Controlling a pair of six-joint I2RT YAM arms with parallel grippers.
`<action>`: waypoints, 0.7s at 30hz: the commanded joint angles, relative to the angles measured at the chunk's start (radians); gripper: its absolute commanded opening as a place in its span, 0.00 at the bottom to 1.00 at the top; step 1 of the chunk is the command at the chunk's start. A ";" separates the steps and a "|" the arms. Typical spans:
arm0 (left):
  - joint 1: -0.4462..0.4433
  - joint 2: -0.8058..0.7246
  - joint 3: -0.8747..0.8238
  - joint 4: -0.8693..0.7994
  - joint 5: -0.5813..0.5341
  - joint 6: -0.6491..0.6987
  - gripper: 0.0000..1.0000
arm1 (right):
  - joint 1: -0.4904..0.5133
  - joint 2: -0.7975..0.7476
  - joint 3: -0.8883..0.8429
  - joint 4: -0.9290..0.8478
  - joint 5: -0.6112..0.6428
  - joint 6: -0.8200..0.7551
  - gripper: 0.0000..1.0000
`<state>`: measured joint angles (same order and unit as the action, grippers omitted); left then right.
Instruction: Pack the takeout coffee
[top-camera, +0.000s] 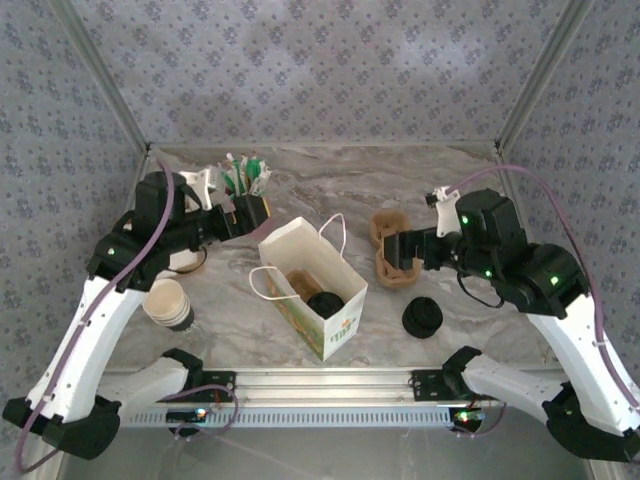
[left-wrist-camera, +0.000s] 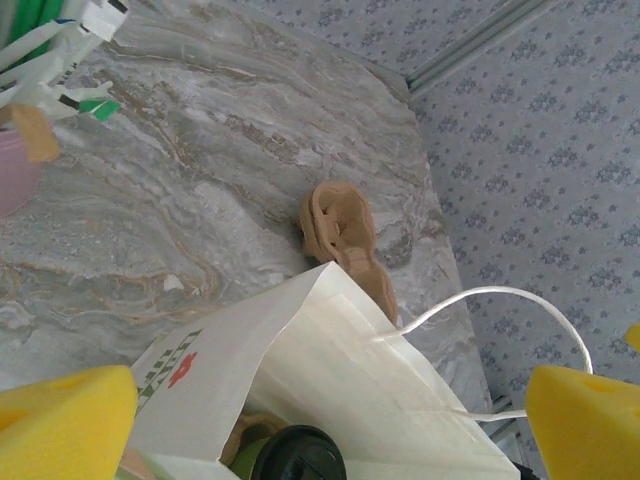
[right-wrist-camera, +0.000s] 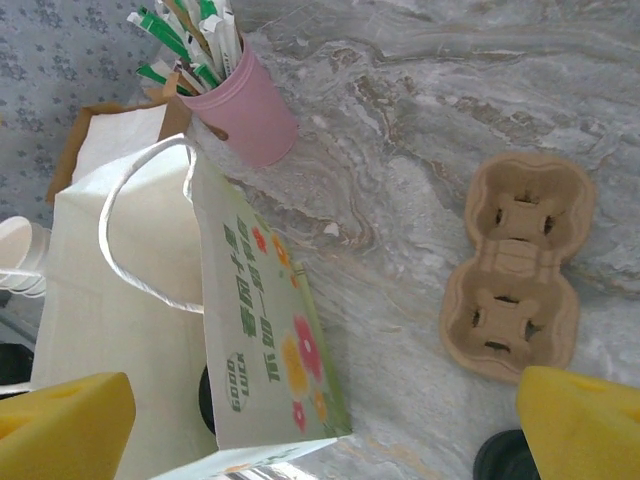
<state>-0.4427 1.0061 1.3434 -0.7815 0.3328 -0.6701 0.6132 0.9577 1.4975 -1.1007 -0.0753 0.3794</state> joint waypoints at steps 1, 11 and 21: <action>-0.017 0.014 0.054 0.039 0.032 0.020 1.00 | -0.049 0.002 -0.009 0.036 -0.123 -0.020 1.00; -0.051 -0.034 0.109 -0.079 -0.043 0.042 0.95 | -0.232 0.036 -0.024 0.084 -0.196 -0.020 1.00; -0.051 -0.219 -0.014 -0.272 -0.224 0.006 0.73 | -0.370 0.098 -0.088 0.111 -0.318 -0.042 0.91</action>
<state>-0.4911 0.8326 1.3777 -0.9646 0.1791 -0.6476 0.2611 1.0542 1.4361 -1.0019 -0.3386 0.3561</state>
